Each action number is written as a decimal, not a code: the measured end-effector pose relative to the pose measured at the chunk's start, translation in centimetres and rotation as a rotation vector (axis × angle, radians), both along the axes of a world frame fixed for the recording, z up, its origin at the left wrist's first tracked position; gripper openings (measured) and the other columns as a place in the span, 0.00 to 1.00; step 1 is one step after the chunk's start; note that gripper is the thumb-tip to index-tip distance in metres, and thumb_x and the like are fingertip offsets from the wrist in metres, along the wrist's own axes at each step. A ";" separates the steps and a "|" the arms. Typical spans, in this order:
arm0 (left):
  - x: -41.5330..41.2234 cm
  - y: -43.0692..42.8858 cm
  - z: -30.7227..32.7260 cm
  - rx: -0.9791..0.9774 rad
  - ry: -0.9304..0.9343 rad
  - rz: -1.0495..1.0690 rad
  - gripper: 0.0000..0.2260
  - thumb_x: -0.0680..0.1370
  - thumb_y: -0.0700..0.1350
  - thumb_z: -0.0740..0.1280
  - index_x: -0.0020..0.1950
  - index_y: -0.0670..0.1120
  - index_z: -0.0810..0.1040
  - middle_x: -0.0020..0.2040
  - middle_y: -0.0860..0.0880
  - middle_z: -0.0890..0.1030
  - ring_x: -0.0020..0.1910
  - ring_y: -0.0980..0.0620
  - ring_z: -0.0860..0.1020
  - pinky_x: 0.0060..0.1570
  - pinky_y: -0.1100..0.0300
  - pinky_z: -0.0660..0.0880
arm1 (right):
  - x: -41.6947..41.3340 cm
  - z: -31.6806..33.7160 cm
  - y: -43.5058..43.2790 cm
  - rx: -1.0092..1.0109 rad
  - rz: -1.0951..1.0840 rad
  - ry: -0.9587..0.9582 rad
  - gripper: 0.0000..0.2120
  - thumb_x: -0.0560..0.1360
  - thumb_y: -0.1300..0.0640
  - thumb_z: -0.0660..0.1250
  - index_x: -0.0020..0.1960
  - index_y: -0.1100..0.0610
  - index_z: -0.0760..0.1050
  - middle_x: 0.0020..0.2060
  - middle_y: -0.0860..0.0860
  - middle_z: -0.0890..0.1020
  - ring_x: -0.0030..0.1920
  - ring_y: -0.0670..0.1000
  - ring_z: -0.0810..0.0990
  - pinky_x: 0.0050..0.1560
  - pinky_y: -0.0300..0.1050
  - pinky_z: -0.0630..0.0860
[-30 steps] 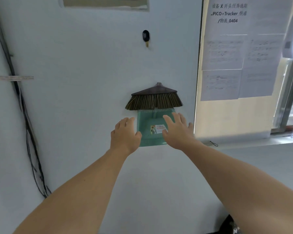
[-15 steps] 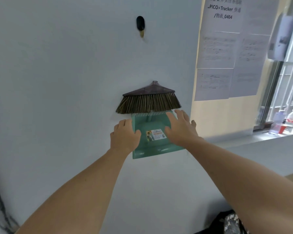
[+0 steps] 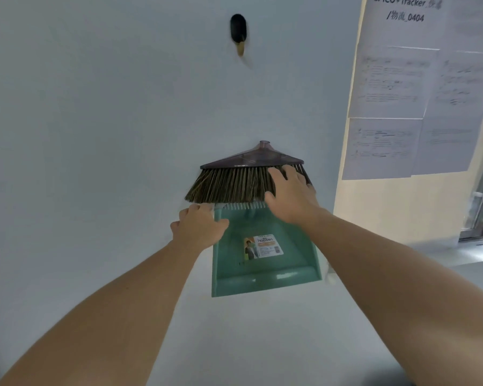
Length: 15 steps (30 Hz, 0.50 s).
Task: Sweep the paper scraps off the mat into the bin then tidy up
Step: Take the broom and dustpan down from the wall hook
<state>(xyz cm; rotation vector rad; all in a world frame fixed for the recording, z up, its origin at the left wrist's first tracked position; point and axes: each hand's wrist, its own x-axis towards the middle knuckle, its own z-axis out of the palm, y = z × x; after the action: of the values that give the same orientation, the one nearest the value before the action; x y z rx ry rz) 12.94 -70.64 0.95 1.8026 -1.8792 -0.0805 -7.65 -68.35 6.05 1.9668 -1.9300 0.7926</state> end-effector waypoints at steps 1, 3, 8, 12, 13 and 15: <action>-0.2 -0.6 0.1 0.035 0.011 0.005 0.30 0.72 0.62 0.62 0.71 0.51 0.68 0.69 0.47 0.71 0.66 0.43 0.69 0.62 0.44 0.66 | -0.2 0.4 -0.9 -0.003 -0.001 -0.014 0.29 0.78 0.49 0.59 0.76 0.50 0.54 0.75 0.57 0.57 0.73 0.61 0.58 0.69 0.63 0.61; -0.4 -1.8 0.4 0.093 0.065 0.001 0.29 0.72 0.62 0.63 0.69 0.50 0.70 0.65 0.47 0.74 0.63 0.44 0.72 0.59 0.48 0.67 | -0.6 1.1 -2.5 -0.027 0.010 -0.046 0.30 0.78 0.49 0.58 0.77 0.50 0.52 0.75 0.57 0.57 0.72 0.62 0.60 0.67 0.62 0.63; -0.7 -3.7 0.5 0.155 0.194 -0.067 0.13 0.73 0.58 0.64 0.45 0.49 0.76 0.41 0.52 0.77 0.42 0.52 0.77 0.48 0.56 0.74 | -0.9 2.6 -5.8 -0.107 0.075 0.060 0.30 0.78 0.51 0.57 0.77 0.55 0.52 0.72 0.59 0.62 0.68 0.62 0.64 0.65 0.60 0.67; -1.3 -4.2 1.0 0.182 0.250 -0.091 0.11 0.76 0.53 0.64 0.37 0.48 0.71 0.34 0.50 0.74 0.32 0.55 0.73 0.29 0.61 0.65 | -1.2 3.5 -7.5 -0.145 0.066 0.101 0.28 0.77 0.54 0.59 0.75 0.55 0.57 0.69 0.57 0.66 0.65 0.61 0.65 0.63 0.61 0.66; -1.3 -4.3 1.2 0.198 0.267 -0.086 0.11 0.75 0.52 0.65 0.38 0.46 0.72 0.35 0.49 0.75 0.33 0.54 0.73 0.30 0.61 0.66 | -1.3 3.7 -7.8 -0.154 0.072 0.102 0.27 0.77 0.54 0.59 0.75 0.54 0.58 0.69 0.57 0.66 0.65 0.61 0.66 0.64 0.62 0.65; -1.2 -4.6 1.5 0.231 0.290 -0.098 0.12 0.74 0.53 0.67 0.43 0.43 0.76 0.40 0.47 0.77 0.37 0.53 0.75 0.33 0.60 0.67 | -1.5 4.0 -8.5 -0.166 0.101 0.087 0.28 0.77 0.54 0.60 0.75 0.52 0.57 0.69 0.57 0.66 0.66 0.60 0.66 0.64 0.62 0.64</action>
<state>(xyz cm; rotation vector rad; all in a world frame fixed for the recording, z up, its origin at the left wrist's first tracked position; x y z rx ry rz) 11.78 -75.29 2.48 1.7332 -1.8039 -0.5837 -9.14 -76.83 10.04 1.9765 -1.6709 0.8491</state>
